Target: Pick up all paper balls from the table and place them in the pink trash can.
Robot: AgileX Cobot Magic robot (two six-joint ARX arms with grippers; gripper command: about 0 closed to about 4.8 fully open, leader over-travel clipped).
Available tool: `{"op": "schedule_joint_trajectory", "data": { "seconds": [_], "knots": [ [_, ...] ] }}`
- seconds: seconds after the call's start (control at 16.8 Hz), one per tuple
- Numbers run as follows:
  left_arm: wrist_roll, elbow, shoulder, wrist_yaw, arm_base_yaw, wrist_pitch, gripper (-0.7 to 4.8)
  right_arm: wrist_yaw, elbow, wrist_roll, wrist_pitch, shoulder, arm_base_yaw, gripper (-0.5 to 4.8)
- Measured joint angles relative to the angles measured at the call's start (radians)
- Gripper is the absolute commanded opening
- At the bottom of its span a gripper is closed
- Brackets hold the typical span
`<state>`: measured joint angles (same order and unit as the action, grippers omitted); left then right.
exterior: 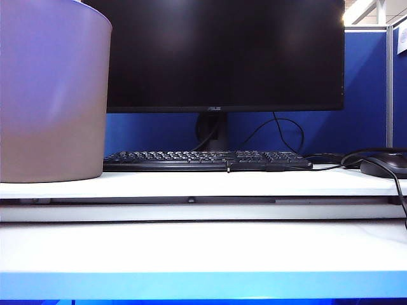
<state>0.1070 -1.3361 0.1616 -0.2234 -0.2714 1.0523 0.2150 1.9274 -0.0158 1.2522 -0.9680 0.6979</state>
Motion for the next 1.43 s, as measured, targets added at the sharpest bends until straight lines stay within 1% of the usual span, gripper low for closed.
{"op": "schedule_joint_trajectory", "data": {
  "seconds": [0.06,0.12,0.18,0.3,0.36,0.42,0.48,0.54,0.65,0.77,0.83,0.95,1.01,1.07,1.19,1.31,1.43],
  "knots": [
    [0.001,0.000,0.000,0.000,0.002,0.019,-0.06,-0.014,-0.048,0.029,0.005,0.058,0.000,-0.05],
    [0.003,0.008,-0.001,0.004,0.013,0.060,-0.06,-0.068,-0.148,0.092,0.001,0.181,0.000,-0.05],
    [0.006,0.025,-0.003,0.002,0.022,0.082,-0.06,-0.102,-0.211,0.126,0.005,0.244,0.000,-0.05],
    [0.048,0.075,-0.003,-0.005,0.023,0.125,-0.06,-0.117,-0.363,0.204,-0.016,0.350,0.000,-0.05],
    [0.084,0.109,-0.006,-0.032,0.023,0.126,-0.06,-0.106,-0.454,0.246,-0.029,0.421,-0.003,-0.05],
    [0.112,0.176,-0.026,-0.082,0.023,0.116,-0.06,-0.087,-0.584,0.290,-0.099,0.544,-0.019,-0.05],
    [0.114,0.225,-0.048,-0.087,0.025,0.096,-0.06,-0.086,-0.656,0.299,-0.152,0.605,-0.031,-0.05],
    [0.116,0.259,-0.064,-0.088,0.029,0.073,-0.06,-0.098,-0.752,0.295,-0.247,0.665,-0.033,-0.05],
    [0.131,0.362,-0.101,-0.090,0.055,-0.044,-0.06,-0.161,-0.953,0.267,-0.409,0.778,-0.033,-0.05],
    [0.150,0.465,-0.127,-0.089,0.056,-0.154,-0.06,-0.175,-1.154,0.254,-0.631,0.862,-0.037,-0.05],
    [0.165,0.519,-0.137,-0.095,0.062,-0.232,-0.06,-0.184,-1.256,0.251,-0.747,0.895,-0.037,-0.05],
    [0.183,0.628,-0.139,-0.111,0.063,-0.375,-0.06,-0.231,-1.442,0.231,-0.963,0.910,-0.038,-0.05],
    [0.183,0.675,-0.134,-0.113,0.063,-0.433,-0.06,-0.233,-1.511,0.216,-1.040,0.906,-0.039,-0.05],
    [0.185,0.731,-0.135,-0.117,0.063,-0.523,-0.06,-0.237,-1.586,0.193,-1.140,0.901,-0.039,-0.05],
    [0.186,0.835,-0.136,-0.131,0.063,-0.676,-0.06,-0.238,-1.730,0.122,-1.351,0.903,-0.041,-0.05],
    [0.183,0.919,-0.135,-0.130,0.063,-0.765,-0.06,-0.251,-1.818,0.076,-1.456,0.904,-0.041,-0.05],
    [0.187,0.988,-0.135,-0.102,0.063,-0.804,-0.06,-0.273,-1.844,0.068,-1.479,0.904,-0.041,-0.05]
  ]
}}
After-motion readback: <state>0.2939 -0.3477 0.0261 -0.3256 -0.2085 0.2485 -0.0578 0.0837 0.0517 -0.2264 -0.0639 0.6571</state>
